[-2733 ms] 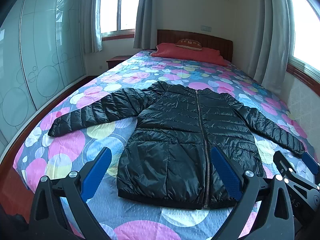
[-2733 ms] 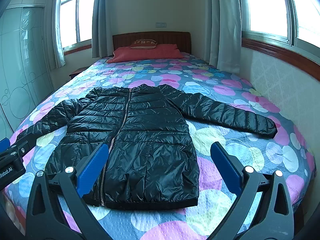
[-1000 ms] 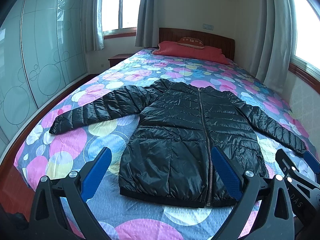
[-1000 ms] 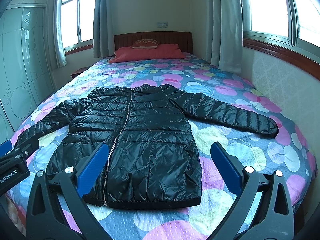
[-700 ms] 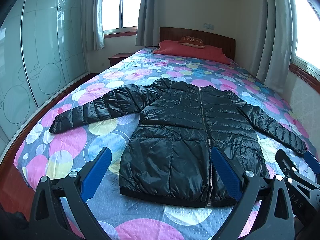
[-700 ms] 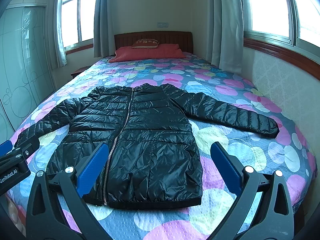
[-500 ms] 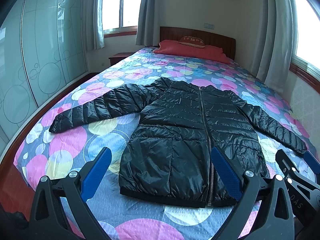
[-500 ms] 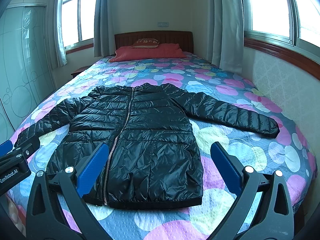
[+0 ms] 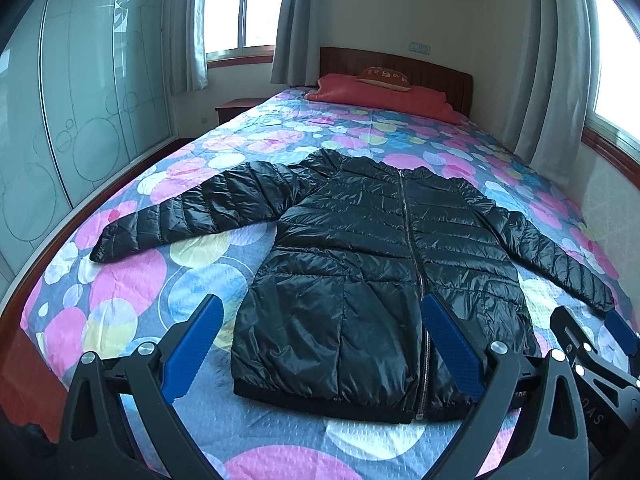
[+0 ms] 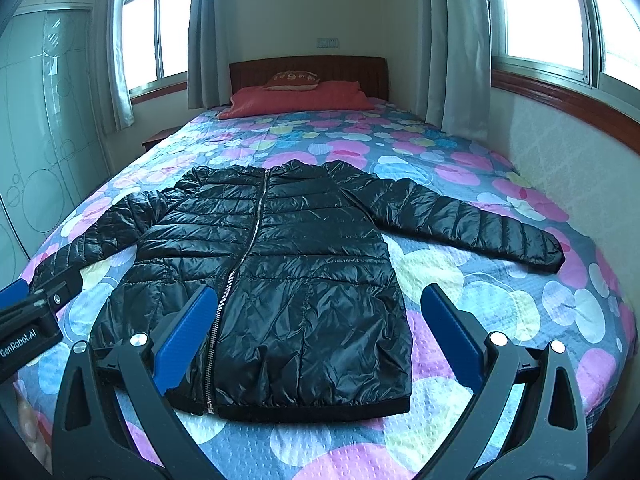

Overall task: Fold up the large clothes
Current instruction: 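Grasp the jacket sleeve cuff with the right gripper and lift it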

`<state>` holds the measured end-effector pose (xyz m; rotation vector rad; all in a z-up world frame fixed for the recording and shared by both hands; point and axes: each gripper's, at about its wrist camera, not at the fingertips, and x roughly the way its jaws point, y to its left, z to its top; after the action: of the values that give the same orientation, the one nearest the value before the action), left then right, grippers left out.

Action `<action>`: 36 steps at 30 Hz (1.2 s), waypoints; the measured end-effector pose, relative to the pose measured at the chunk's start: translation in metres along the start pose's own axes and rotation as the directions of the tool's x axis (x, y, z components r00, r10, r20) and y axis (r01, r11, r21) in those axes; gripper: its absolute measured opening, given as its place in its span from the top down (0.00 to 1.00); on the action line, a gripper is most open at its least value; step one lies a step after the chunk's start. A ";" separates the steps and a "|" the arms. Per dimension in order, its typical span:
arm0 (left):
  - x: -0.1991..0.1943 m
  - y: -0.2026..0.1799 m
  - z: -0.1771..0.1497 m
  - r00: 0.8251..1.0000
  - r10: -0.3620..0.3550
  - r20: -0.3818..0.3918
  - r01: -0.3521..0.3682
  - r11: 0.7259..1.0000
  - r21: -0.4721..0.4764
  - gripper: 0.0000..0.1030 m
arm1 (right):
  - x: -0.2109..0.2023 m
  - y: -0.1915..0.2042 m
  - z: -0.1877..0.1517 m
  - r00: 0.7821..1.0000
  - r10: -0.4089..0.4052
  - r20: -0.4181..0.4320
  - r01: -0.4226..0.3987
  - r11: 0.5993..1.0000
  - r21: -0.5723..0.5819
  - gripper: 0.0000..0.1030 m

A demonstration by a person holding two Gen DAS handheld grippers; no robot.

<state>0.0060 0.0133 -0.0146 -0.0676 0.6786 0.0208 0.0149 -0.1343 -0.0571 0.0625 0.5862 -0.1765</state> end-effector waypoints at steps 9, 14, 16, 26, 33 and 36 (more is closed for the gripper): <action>0.040 0.024 0.021 0.998 0.064 0.003 -0.064 0.996 -0.070 0.04 | 0.036 -0.052 0.013 0.999 -0.020 -0.025 0.022 0.995 0.096 0.02; 0.083 0.078 0.026 0.982 0.178 -0.057 -0.186 0.965 -0.184 0.04 | 0.071 -0.130 0.020 0.998 -0.039 -0.041 0.049 0.959 0.279 0.02; 0.103 0.102 0.022 0.966 0.243 -0.090 -0.257 0.941 -0.222 0.04 | 0.088 -0.173 0.018 0.998 -0.052 -0.046 0.066 0.923 0.378 0.08; 0.169 0.193 -0.015 0.869 0.409 -0.278 -0.486 0.812 -0.323 0.04 | 0.157 -0.353 -0.029 0.993 -0.096 -0.075 0.119 0.642 0.757 0.36; 0.175 0.197 -0.025 0.854 0.412 -0.316 -0.507 0.795 -0.334 0.04 | 0.188 -0.396 -0.054 0.996 -0.090 -0.012 0.054 0.486 0.872 0.34; 0.178 0.193 -0.027 0.842 0.430 -0.325 -0.525 0.792 -0.313 0.04 | 0.191 -0.402 -0.055 0.993 -0.101 0.067 -0.013 0.464 0.886 0.25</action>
<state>0.1195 0.2039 -0.1578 -0.2866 0.9130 0.6592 0.0677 -0.5516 -0.2118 1.0829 0.3199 -0.5334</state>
